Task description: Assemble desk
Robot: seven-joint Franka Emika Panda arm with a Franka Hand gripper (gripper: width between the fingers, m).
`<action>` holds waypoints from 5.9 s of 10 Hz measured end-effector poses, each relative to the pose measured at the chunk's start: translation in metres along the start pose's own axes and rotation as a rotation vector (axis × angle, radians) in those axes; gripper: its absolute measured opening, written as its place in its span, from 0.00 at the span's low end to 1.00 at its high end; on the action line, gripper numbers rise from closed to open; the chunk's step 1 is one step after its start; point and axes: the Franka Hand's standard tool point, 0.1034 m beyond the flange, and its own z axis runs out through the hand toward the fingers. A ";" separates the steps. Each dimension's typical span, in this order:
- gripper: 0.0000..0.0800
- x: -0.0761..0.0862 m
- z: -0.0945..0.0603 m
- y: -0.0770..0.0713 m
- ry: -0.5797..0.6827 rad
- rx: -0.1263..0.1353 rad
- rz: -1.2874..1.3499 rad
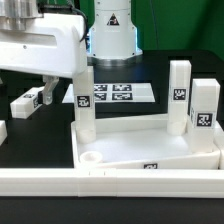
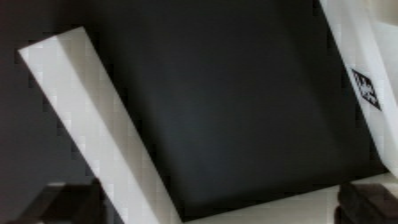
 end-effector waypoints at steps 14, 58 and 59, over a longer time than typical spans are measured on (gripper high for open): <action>0.81 -0.067 0.034 0.097 -0.070 0.000 -0.043; 0.36 -0.104 0.027 0.073 -1.077 0.018 -0.182; 0.36 -0.093 0.020 0.070 -1.048 0.025 -0.205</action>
Offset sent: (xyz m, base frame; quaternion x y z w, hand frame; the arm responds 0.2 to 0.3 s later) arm -0.0434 -0.0483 -0.0115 0.0293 -0.0453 0.0468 0.9974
